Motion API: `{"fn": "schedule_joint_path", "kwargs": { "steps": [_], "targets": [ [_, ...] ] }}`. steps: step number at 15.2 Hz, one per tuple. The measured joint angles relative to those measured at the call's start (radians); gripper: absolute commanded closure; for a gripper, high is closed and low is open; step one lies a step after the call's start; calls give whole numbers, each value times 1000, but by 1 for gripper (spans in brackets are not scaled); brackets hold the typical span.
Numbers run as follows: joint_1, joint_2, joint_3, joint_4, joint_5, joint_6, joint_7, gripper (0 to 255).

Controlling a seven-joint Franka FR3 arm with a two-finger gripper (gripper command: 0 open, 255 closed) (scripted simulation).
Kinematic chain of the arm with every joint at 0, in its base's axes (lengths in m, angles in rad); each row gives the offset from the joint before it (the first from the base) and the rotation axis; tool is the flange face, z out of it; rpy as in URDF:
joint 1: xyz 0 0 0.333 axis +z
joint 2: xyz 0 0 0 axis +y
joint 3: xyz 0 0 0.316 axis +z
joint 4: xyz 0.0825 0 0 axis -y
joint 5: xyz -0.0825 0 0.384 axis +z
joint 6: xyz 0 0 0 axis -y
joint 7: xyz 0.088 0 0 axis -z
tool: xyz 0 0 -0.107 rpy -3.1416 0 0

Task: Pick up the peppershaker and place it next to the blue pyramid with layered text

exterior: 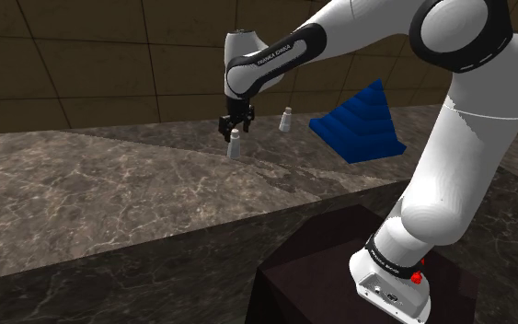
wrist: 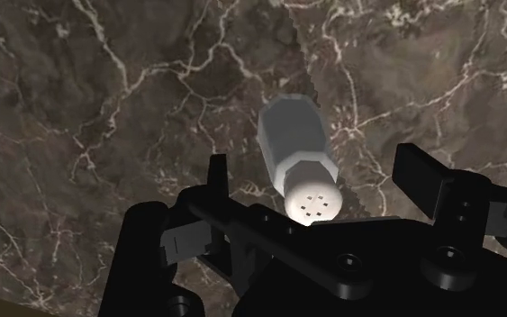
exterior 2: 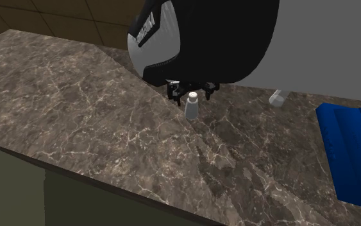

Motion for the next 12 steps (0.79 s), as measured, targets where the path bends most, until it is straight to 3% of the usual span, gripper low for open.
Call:
{"fn": "schedule_joint_path", "kwargs": {
  "steps": [3,4,12],
  "targets": [
    [0,1,0,0,0,1,0,0],
    [0,1,0,0,0,1,0,255],
    [0,0,0,1,0,0,0,255]
  ]
}}
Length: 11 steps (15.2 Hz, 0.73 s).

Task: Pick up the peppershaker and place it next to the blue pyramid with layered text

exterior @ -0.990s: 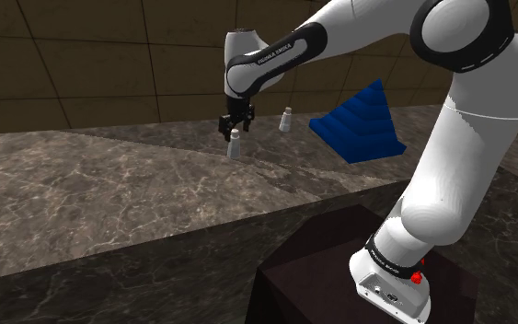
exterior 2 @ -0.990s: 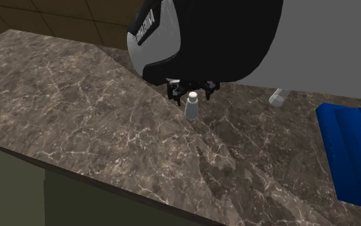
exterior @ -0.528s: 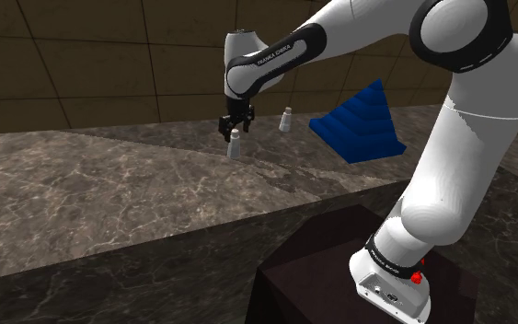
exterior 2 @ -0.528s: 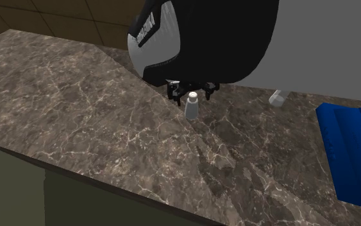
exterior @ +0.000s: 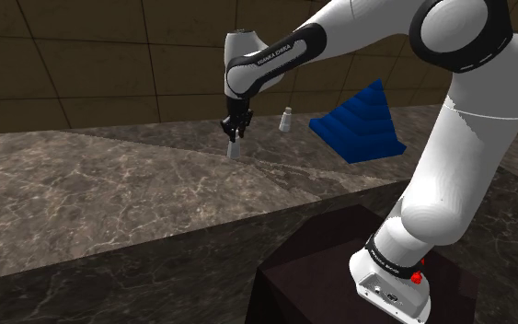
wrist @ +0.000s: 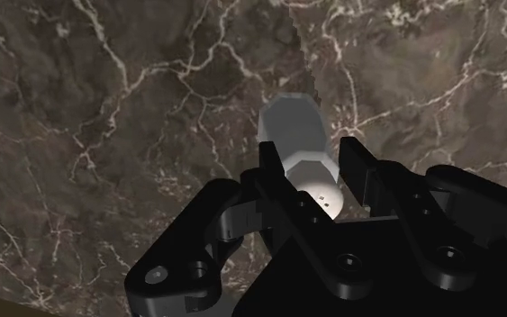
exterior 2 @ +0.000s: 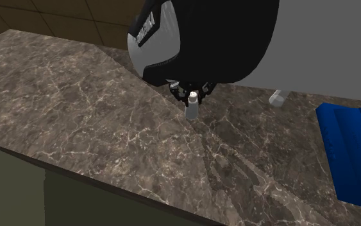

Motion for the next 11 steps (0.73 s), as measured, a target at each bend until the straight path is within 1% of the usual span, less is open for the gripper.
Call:
{"fn": "schedule_joint_path", "kwargs": {
  "steps": [3,11],
  "targets": [
    [0,-3,0,1,1,-5,-1,255],
    [-1,-50,2,49,11,-99,-12,255]
  ]
}}
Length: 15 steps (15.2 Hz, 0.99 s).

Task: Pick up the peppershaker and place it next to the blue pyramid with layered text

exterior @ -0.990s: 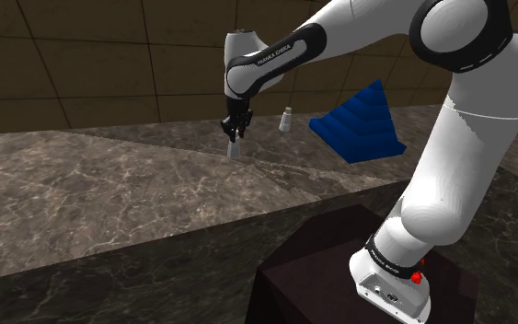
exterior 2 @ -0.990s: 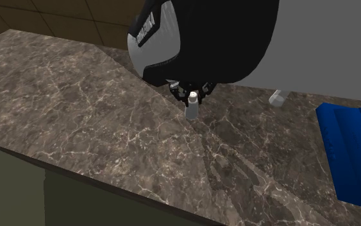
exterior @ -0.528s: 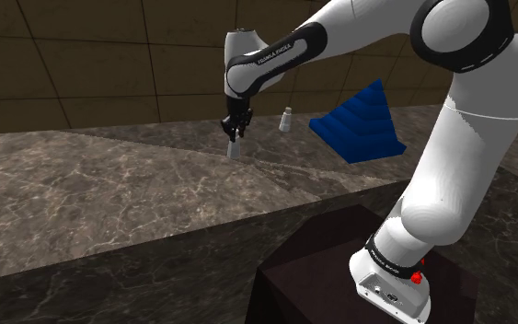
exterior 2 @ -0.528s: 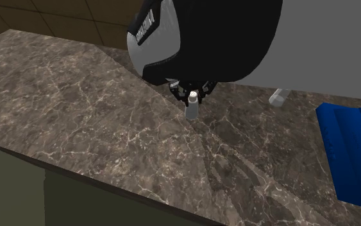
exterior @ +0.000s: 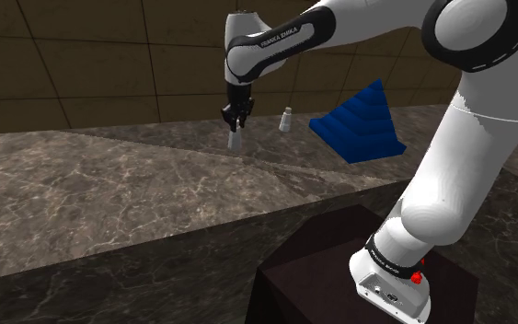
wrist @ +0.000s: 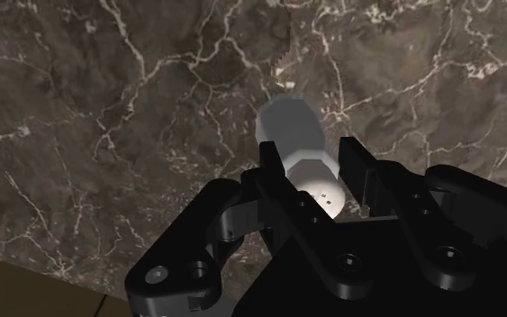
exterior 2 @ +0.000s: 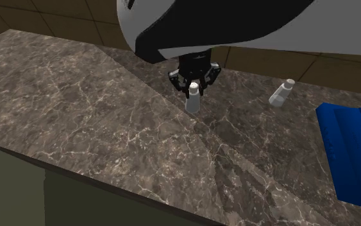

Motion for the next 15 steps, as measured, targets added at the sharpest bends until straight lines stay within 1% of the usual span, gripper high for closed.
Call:
{"fn": "schedule_joint_path", "kwargs": {
  "steps": [15],
  "targets": [
    [0,-52,2,139,12,-190,-18,255]
  ]
}}
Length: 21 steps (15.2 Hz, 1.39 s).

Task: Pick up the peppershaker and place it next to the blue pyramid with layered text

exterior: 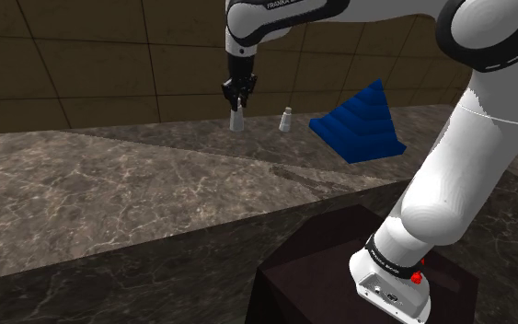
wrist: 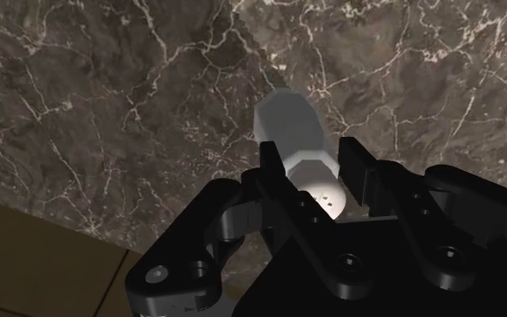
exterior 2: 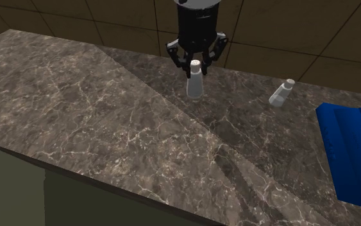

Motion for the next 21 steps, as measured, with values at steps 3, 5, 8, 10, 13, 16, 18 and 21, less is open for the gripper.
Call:
{"fn": "schedule_joint_path", "kwargs": {
  "steps": [3,5,8,10,13,16,18,21],
  "targets": [
    [1,-4,1,34,1,-38,-1,255],
    [0,-7,0,56,2,-63,-5,255],
    [1,-12,1,91,4,-103,-7,255],
    [1,-14,1,116,4,-129,-9,255],
    [1,-13,1,159,5,-172,-13,255],
    [1,-11,1,201,5,-211,-15,255],
    [2,-8,2,229,5,-237,-16,255],
    [4,3,4,285,5,-282,-15,255]
  ]
}}
